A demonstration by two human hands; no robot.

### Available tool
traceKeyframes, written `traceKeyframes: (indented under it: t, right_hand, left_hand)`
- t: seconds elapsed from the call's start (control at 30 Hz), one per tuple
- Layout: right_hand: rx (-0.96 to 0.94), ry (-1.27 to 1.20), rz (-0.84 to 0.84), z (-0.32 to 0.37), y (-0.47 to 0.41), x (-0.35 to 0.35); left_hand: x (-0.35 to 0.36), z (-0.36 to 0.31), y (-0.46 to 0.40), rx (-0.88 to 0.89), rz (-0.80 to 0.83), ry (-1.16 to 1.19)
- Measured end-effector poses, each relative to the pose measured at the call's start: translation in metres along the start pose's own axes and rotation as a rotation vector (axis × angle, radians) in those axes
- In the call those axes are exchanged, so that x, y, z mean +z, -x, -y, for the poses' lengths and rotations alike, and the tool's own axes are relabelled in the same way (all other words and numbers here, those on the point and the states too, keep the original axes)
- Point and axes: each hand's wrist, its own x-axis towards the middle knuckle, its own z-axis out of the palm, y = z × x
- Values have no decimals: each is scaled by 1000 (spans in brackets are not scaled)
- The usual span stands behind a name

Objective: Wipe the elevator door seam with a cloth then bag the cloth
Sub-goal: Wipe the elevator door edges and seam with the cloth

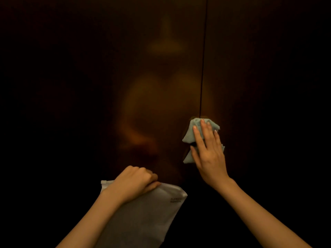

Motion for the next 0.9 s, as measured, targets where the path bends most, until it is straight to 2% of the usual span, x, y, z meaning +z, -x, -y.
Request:
traceKeyframes:
  t: [0.1,0.3,0.43,0.5,0.67,0.9]
  right_hand:
    - [1,8,-27,-1,9,10]
    - [-70,57,-68,-7,-1,14]
    - [-45,15,-146,1,-29,2]
    - [-42,14,-140,1,-22,6]
    - [-95,47,-120,-2,-19,10]
    - [-125,32,-233,-1,-91,-26]
  left_hand:
    - [3,1,0,28,-85,-7]
    - [14,7,-1,14,-164,-209]
    - [14,4,-6,-22,-190,-192]
    - [18,2,-6,-53,-162,-135]
    - [7,2,-6,-84,-147,-168]
    - [-8,10,-6,-142,-285,-106]
